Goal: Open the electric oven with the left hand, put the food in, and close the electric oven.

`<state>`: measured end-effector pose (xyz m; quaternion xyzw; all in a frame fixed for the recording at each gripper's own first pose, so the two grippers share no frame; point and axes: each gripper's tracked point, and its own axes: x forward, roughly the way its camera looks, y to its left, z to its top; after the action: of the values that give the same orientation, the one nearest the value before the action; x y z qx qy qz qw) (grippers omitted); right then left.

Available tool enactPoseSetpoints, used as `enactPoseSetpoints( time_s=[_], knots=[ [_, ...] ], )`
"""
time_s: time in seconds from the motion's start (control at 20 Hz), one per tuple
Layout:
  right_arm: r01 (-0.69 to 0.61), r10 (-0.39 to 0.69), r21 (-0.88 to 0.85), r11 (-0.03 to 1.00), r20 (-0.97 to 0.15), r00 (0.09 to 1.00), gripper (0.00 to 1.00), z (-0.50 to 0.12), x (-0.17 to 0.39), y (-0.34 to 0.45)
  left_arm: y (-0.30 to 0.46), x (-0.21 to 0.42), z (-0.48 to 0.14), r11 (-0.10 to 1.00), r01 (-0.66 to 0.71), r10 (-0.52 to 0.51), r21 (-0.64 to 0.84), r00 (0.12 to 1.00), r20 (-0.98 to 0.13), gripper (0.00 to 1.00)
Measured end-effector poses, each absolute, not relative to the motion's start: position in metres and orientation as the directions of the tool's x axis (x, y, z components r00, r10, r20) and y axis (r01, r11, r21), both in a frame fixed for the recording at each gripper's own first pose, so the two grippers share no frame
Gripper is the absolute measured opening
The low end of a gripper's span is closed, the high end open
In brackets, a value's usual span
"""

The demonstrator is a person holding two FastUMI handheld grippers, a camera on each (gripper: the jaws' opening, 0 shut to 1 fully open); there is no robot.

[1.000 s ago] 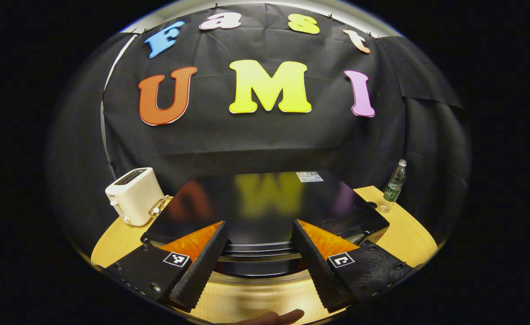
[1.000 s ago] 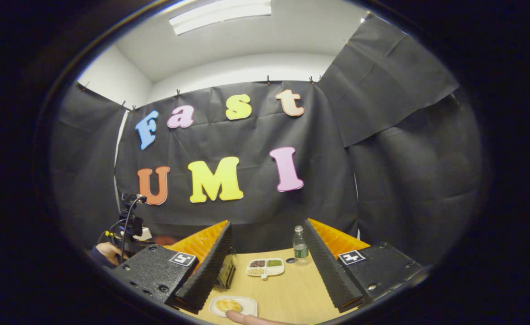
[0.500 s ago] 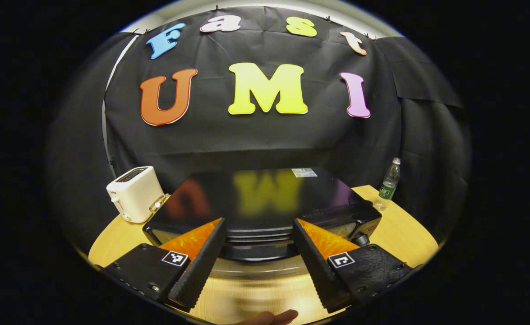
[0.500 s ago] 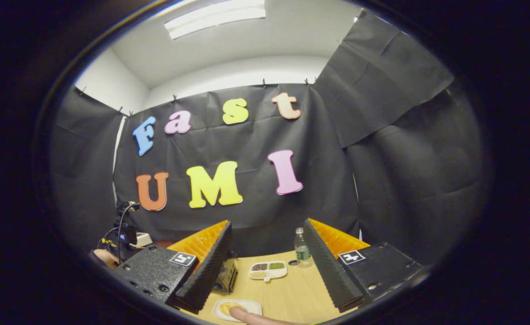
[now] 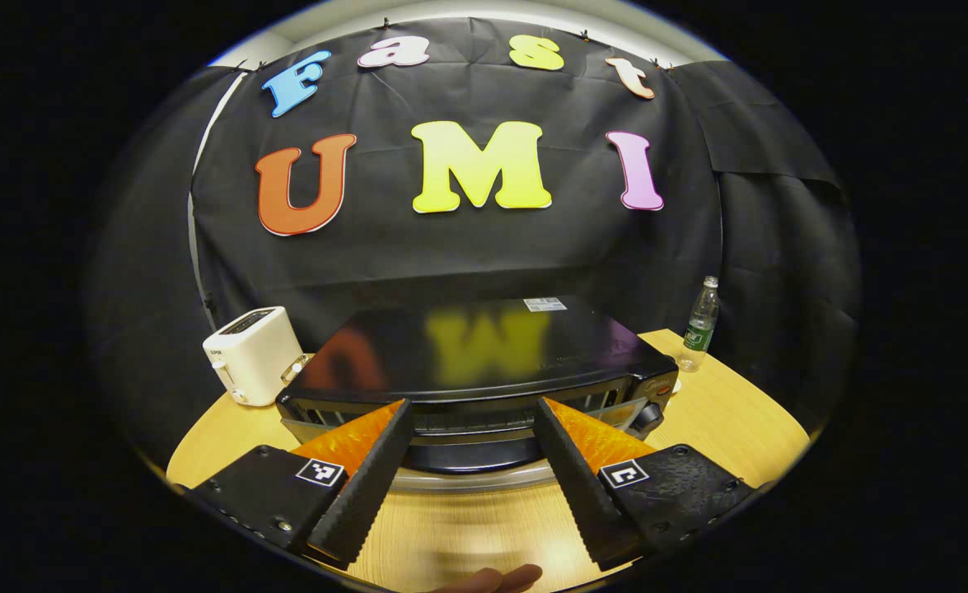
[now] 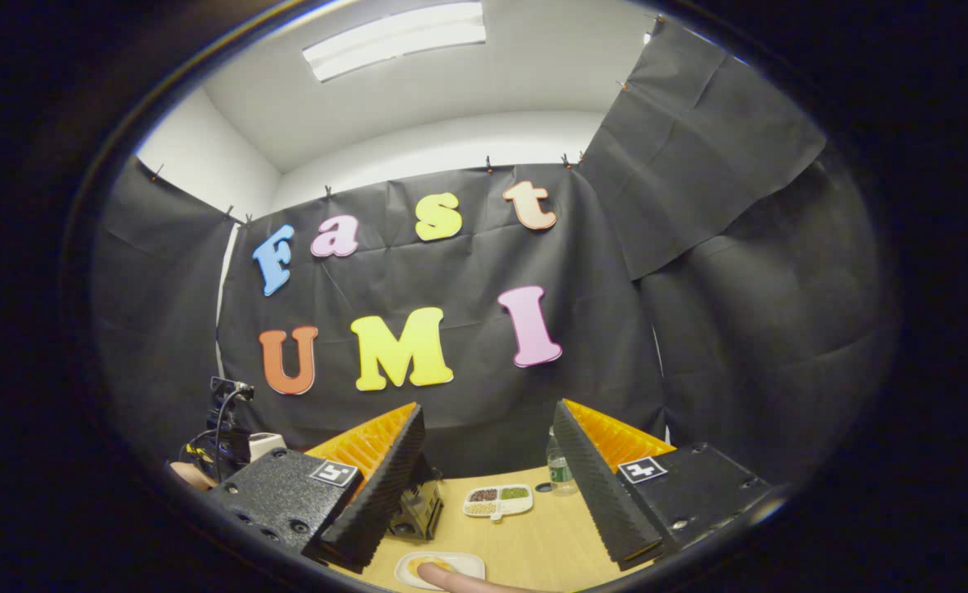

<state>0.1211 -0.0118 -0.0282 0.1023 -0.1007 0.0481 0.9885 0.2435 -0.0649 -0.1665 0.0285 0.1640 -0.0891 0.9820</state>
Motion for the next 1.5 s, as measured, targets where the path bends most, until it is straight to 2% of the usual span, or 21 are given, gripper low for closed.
enactPoseSetpoints(
  time_s=[0.1, 0.6, 1.35, 1.5],
  knots=[
    [-0.115, 0.074, 0.191, 0.975, 0.210, 0.975, 0.96, -0.028, 0.120, -0.012, -0.064, 0.235, -0.167, 0.982, 0.188, -0.165, 0.038, 0.929, -0.332, 0.98],
    [-0.102, 0.067, 0.176, 0.979, 0.196, 0.978, 0.96, -0.030, 0.103, -0.009, -0.062, 0.190, -0.185, 0.974, 0.214, -0.173, 0.072, 0.914, -0.367, 0.97],
    [-0.100, 0.079, 0.154, 0.983, 0.137, 0.987, 0.96, -0.048, 0.091, 0.004, -0.060, 0.134, -0.239, 0.984, 0.178, -0.171, -0.016, 0.911, -0.375, 0.98],
    [-0.099, 0.081, 0.152, 0.983, 0.122, 0.989, 0.96, -0.053, 0.090, 0.005, -0.061, 0.126, -0.265, 0.985, 0.168, -0.168, -0.036, 0.891, -0.422, 0.98]
  ],
)
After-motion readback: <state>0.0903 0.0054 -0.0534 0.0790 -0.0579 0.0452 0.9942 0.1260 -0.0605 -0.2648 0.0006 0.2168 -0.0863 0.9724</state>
